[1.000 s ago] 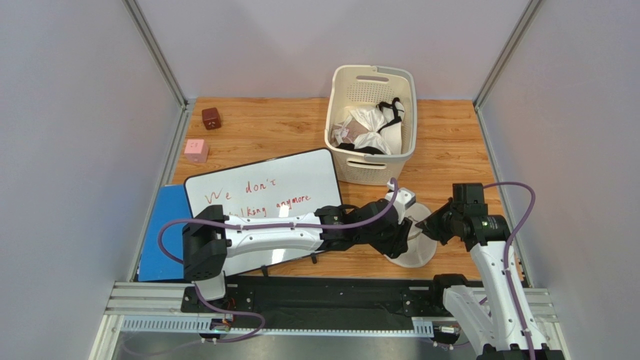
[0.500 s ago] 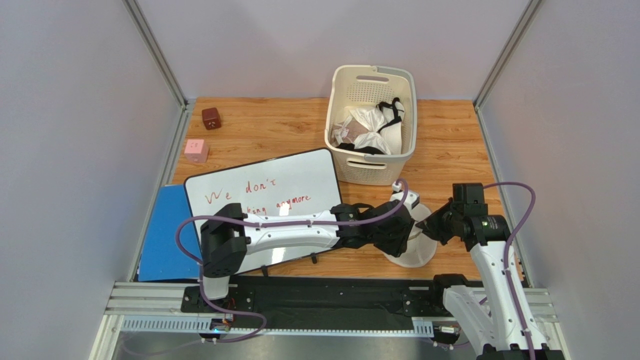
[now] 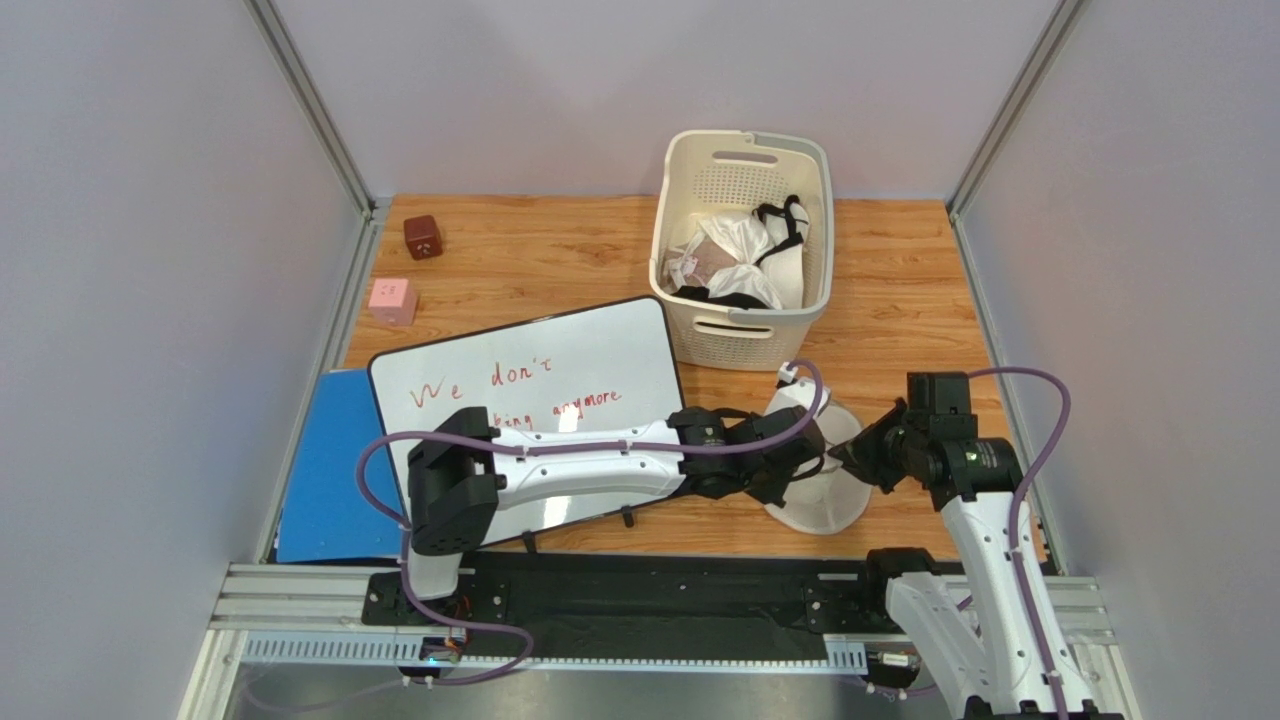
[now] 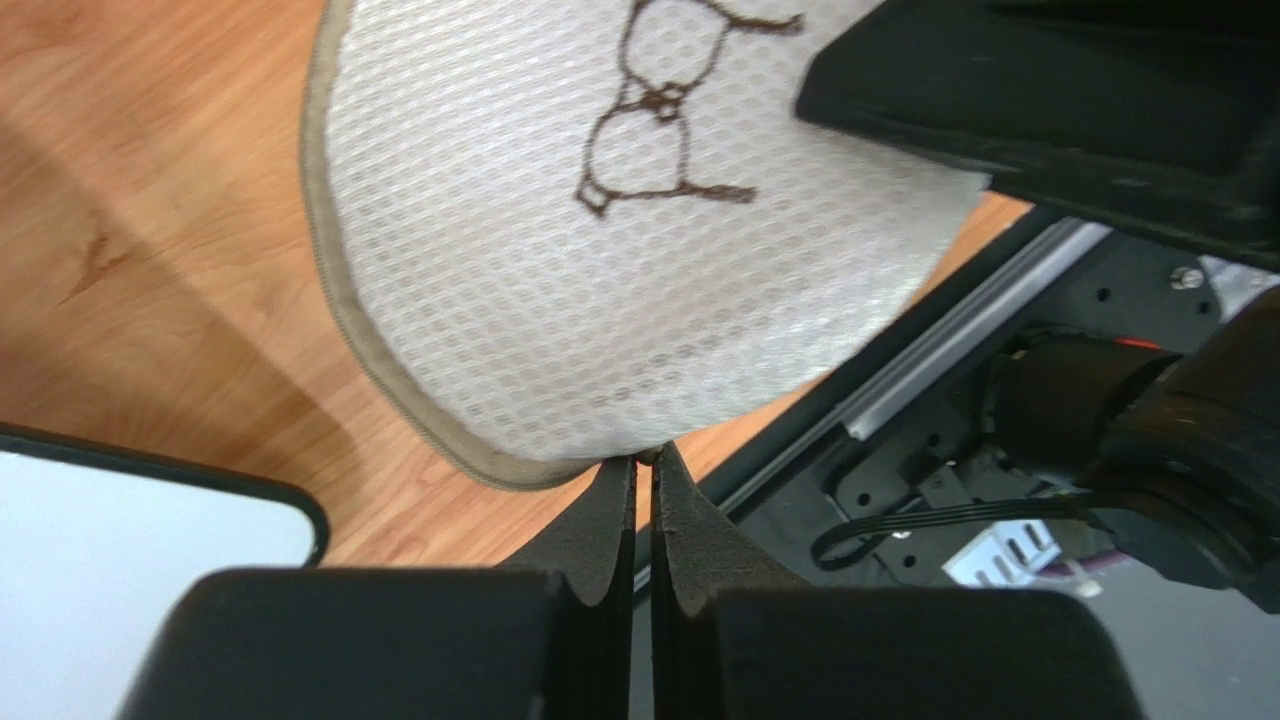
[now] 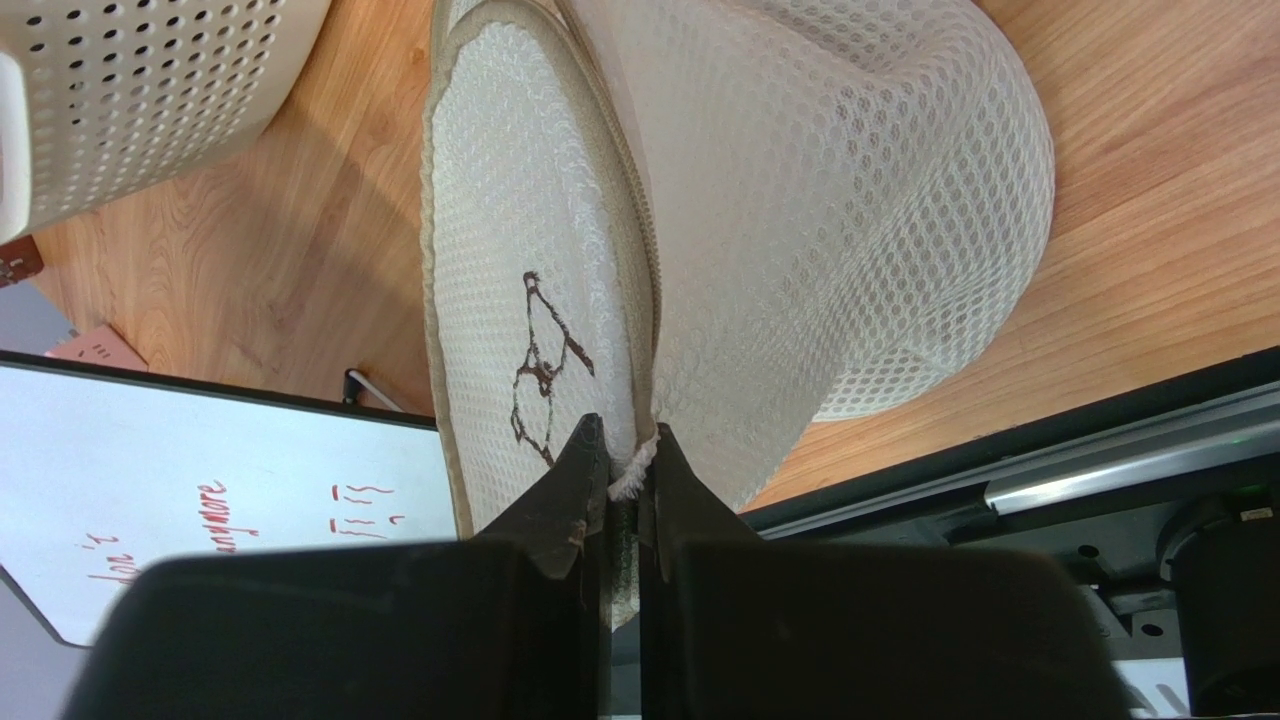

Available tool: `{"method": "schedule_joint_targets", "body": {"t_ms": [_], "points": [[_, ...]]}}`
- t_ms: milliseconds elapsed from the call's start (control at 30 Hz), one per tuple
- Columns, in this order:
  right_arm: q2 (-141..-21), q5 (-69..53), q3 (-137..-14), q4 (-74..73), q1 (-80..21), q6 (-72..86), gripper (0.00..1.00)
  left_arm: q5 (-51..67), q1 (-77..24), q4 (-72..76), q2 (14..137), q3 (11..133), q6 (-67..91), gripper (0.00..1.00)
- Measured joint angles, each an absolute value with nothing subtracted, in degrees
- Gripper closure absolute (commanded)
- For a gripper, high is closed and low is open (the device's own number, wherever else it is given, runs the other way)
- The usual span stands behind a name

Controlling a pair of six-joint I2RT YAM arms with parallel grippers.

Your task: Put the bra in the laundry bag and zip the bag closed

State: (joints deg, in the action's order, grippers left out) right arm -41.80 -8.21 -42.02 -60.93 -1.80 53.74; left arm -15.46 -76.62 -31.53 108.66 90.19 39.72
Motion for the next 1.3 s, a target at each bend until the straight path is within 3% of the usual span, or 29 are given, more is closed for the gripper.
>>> {"method": "schedule_joint_targets", "body": {"t_ms": [433, 667, 867, 1300], "points": [[-40.8, -9.5, -42.0, -62.1, -1.8, 46.3, 1.00, -14.9, -74.0, -29.7, 101.6, 77.2, 30.5, 0.99], [-41.7, -9.5, -42.9, -64.3, -1.8, 49.9, 1.00, -5.5, -75.5, -17.2, 95.1, 71.1, 30.2, 0.69], [-44.9, -11.0, -46.5, -65.5, -1.8, 57.0, 1.00, -7.9, -79.3, -10.0, 93.4, 70.4, 29.1, 0.53], [-47.9, -14.8, -47.3, -65.4, -1.2, 62.7, 1.00, -22.1, -81.6, -12.7, 96.0, 75.9, 30.8, 0.48]]}}
